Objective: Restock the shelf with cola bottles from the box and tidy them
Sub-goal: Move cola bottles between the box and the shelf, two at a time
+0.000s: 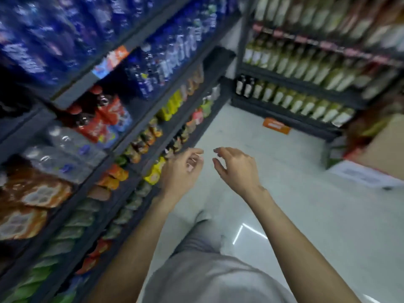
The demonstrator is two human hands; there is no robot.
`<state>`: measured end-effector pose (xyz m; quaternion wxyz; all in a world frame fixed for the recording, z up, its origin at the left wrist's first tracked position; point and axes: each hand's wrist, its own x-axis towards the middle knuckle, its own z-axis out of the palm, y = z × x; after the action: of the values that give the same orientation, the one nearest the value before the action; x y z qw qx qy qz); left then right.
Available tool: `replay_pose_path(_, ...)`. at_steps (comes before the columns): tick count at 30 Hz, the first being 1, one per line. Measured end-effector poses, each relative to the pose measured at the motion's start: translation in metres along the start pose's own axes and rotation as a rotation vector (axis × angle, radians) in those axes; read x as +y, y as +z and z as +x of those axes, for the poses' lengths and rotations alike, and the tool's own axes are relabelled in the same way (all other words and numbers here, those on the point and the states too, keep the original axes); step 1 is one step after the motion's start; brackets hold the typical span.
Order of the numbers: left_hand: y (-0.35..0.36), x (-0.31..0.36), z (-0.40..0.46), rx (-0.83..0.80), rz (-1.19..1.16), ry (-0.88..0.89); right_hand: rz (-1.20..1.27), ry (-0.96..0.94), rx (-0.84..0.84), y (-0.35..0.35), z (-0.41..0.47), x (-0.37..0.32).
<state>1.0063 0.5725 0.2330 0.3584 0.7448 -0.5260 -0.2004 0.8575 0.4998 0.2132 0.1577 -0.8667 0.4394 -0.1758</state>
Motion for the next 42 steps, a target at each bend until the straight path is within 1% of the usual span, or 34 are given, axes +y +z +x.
replay_pose_path(2, 0.059, 0.022, 0.022, -0.26, 0.094, 0.021, -0.033, 0.208, -0.089, -0.014, -0.021, 0.057)
replay_pose_path(5, 0.146, 0.05, 0.054, -0.599, 0.295, 0.043, -0.046, 0.49, -0.218, -0.033, -0.047, 0.14)
replay_pose_path(6, 0.175, 0.058, 0.064, -0.69, 0.32, 0.039, -0.021, 0.578, -0.245, -0.038, -0.056, 0.169)
replay_pose_path(8, 0.233, 0.074, 0.08, -0.807, 0.276, -0.014, 0.056, 0.727, -0.287, -0.047, -0.074, 0.226)
replay_pose_path(10, 0.293, 0.084, 0.098, -0.884, 0.2, -0.09, 0.151, 0.858, -0.289, -0.055, -0.09, 0.286)
replay_pose_path(12, 0.351, 0.094, 0.114, -0.941, 0.141, -0.21, 0.28, 1.015, -0.225, -0.067, -0.107, 0.342)
replay_pose_path(14, 0.403, 0.114, 0.13, -0.92, 0.096, -0.312, 0.347, 1.165, -0.128, -0.085, -0.125, 0.396)
replay_pose_path(16, 0.445, 0.149, 0.146, -0.857, 0.039, -0.353, 0.387, 1.289, -0.033, -0.111, -0.141, 0.444)
replay_pose_path(18, 0.478, 0.194, 0.162, -0.805, -0.039, -0.376, 0.443, 1.367, 0.052, -0.141, -0.151, 0.487)
replay_pose_path(21, 0.527, 0.259, 0.189, -0.748, -0.078, -0.32, 0.533, 1.407, 0.173, -0.182, -0.155, 0.553)
replay_pose_path(23, 0.556, 0.297, 0.207, -0.717, -0.002, -0.23, 0.604, 1.427, 0.259, -0.205, -0.152, 0.597)
replay_pose_path(25, 0.588, 0.333, 0.226, -0.709, 0.083, -0.151, 0.638, 1.423, 0.305, -0.224, -0.144, 0.644)
replay_pose_path(31, 0.719, 0.42, 0.288, -0.75, 0.184, -0.004, 0.574, 1.258, 0.273, -0.27, -0.084, 0.814)
replay_pose_path(34, 0.786, 0.454, 0.314, -0.775, 0.17, -0.035, 0.504, 1.244, 0.197, -0.287, -0.051, 0.898)
replay_pose_path(37, 0.852, 0.474, 0.334, -0.788, 0.109, -0.122, 0.518, 1.249, 0.148, -0.288, -0.029, 0.973)
replay_pose_path(40, 0.917, 0.489, 0.352, -0.763, 0.057, -0.187, 0.489, 1.239, 0.132, -0.283, -0.009, 1.034)
replay_pose_path(42, 0.959, 0.496, 0.363, -0.733, 0.02, -0.236, 0.428, 1.189, 0.133, -0.279, 0.002, 1.068)
